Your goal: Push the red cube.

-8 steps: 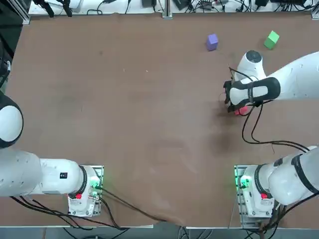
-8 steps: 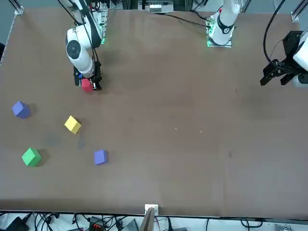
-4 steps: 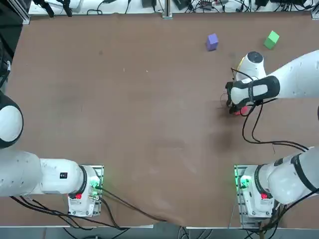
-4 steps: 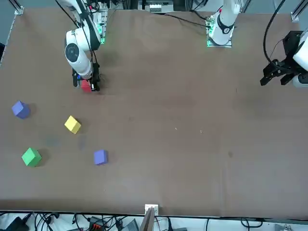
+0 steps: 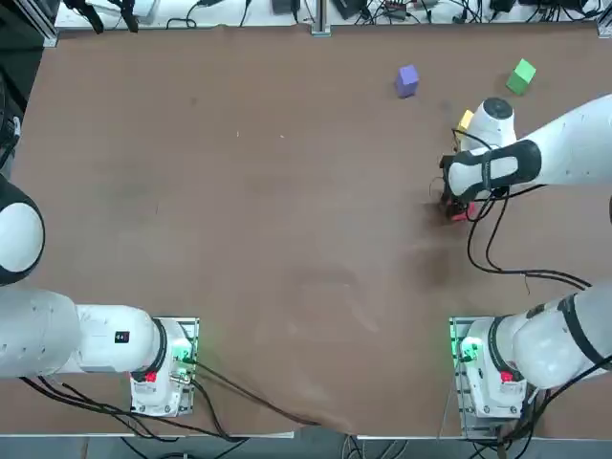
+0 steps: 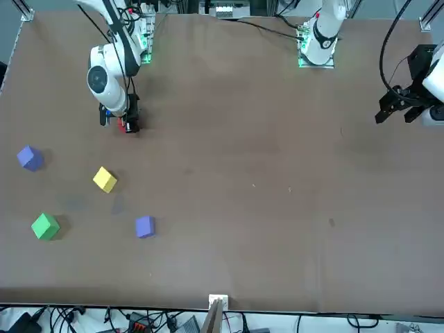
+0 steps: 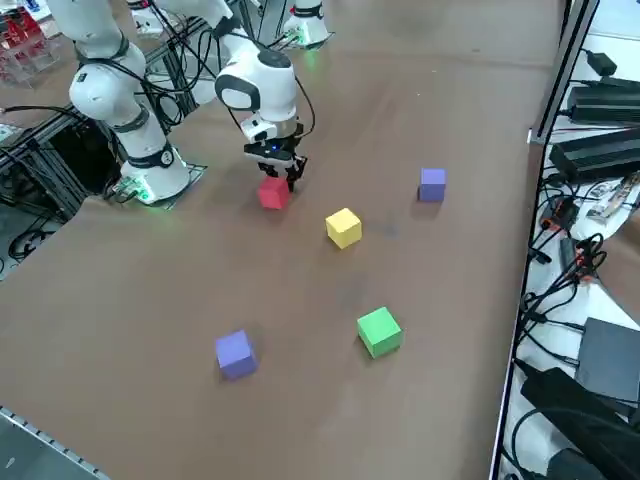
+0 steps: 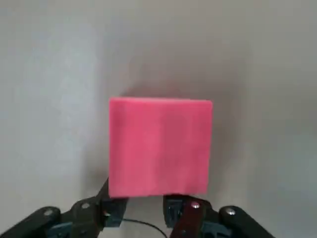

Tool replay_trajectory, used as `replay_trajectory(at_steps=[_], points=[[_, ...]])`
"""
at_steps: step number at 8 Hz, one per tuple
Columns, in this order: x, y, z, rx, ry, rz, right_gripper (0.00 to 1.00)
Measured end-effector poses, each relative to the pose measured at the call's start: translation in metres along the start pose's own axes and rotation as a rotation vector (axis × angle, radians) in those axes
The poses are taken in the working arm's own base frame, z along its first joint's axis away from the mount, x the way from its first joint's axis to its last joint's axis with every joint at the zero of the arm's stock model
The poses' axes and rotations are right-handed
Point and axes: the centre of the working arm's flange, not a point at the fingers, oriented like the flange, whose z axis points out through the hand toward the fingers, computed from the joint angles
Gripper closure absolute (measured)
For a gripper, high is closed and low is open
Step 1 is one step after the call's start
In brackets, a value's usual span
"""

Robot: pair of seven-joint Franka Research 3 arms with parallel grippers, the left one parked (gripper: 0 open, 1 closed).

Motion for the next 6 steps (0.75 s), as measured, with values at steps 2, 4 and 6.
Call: replay_trajectory(at_steps=[2, 4, 6], points=[[0.013, 0.002, 0.003, -0.022, -0.004, 0.006, 0.56], [0.034, 0.004, 0.004, -0.039, -0.012, 0.005, 0.57], [0.058, 0.005, 0.005, -0.043, -0.023, 0.001, 0.58]])
